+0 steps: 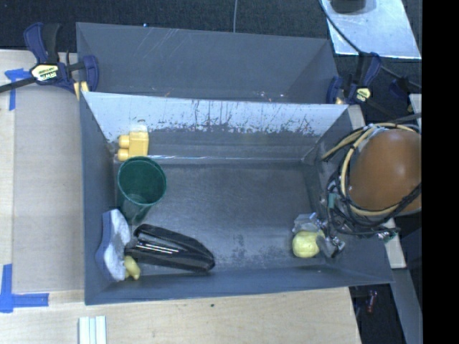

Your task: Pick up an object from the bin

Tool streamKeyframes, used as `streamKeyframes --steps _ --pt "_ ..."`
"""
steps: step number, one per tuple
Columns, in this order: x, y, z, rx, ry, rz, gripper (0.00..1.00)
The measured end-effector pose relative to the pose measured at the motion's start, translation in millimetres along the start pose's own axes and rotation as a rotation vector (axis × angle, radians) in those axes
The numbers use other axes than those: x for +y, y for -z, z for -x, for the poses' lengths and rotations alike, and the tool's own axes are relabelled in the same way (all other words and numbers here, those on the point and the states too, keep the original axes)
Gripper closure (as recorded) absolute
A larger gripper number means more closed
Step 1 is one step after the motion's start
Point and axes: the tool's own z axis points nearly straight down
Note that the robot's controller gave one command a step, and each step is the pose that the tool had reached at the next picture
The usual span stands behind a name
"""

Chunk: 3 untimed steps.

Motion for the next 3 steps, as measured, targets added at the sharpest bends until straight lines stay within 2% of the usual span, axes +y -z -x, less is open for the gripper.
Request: streamKeyframes --steps 2,3 --pt "0.3 7.1 0.2 -0.002 0.0 0.0 1.0" --pt "1.7 35.4 -0.5 0.001 -0.001 0.006 1.0"
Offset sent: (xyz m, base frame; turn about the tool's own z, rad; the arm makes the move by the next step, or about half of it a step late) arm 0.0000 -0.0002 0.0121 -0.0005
